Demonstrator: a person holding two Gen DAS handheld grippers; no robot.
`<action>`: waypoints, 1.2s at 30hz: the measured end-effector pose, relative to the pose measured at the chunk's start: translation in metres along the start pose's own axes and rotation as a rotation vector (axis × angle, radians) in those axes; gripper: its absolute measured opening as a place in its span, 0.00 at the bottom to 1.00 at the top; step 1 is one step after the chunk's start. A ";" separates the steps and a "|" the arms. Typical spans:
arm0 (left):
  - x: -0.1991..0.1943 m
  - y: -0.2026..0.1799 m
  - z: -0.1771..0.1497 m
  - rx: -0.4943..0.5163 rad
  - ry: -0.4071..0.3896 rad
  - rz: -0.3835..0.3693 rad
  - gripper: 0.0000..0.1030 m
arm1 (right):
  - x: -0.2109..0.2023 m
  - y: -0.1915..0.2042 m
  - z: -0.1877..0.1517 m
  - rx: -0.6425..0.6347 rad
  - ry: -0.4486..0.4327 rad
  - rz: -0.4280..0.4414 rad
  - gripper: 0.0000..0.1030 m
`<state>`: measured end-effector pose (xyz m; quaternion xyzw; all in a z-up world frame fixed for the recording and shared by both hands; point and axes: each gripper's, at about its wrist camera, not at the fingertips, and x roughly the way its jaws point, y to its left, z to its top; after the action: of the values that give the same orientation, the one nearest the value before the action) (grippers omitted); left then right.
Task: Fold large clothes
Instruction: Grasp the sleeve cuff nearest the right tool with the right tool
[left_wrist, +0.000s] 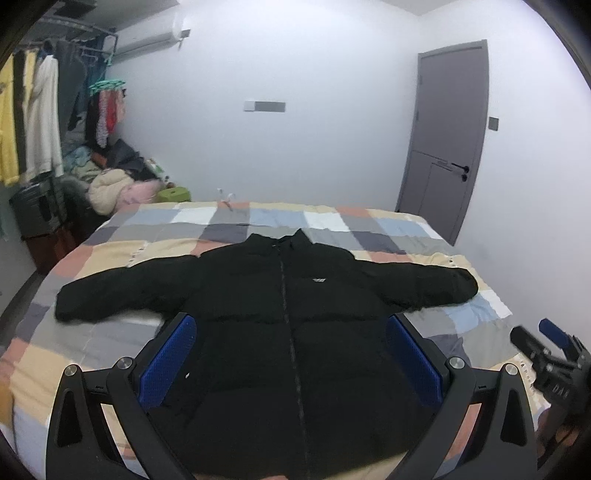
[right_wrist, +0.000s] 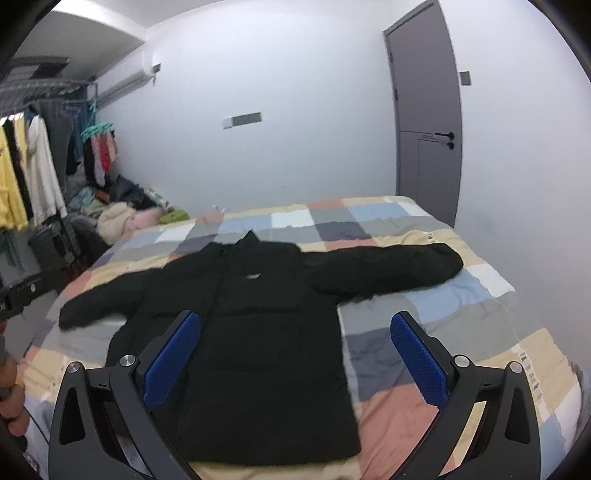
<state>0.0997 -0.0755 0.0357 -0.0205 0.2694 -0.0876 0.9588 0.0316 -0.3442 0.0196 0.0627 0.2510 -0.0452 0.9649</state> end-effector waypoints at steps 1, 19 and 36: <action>0.008 -0.002 0.002 0.001 0.002 -0.006 1.00 | 0.005 -0.005 0.002 0.004 -0.003 0.001 1.00; 0.119 0.016 -0.023 -0.069 0.105 -0.057 1.00 | 0.164 -0.166 0.037 0.160 0.015 -0.035 1.00; 0.230 0.010 -0.049 -0.106 0.218 -0.024 1.00 | 0.347 -0.384 -0.019 0.545 0.042 -0.182 1.00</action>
<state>0.2682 -0.1066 -0.1251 -0.0649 0.3761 -0.0864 0.9203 0.2791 -0.7400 -0.2043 0.2980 0.2540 -0.1963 0.8990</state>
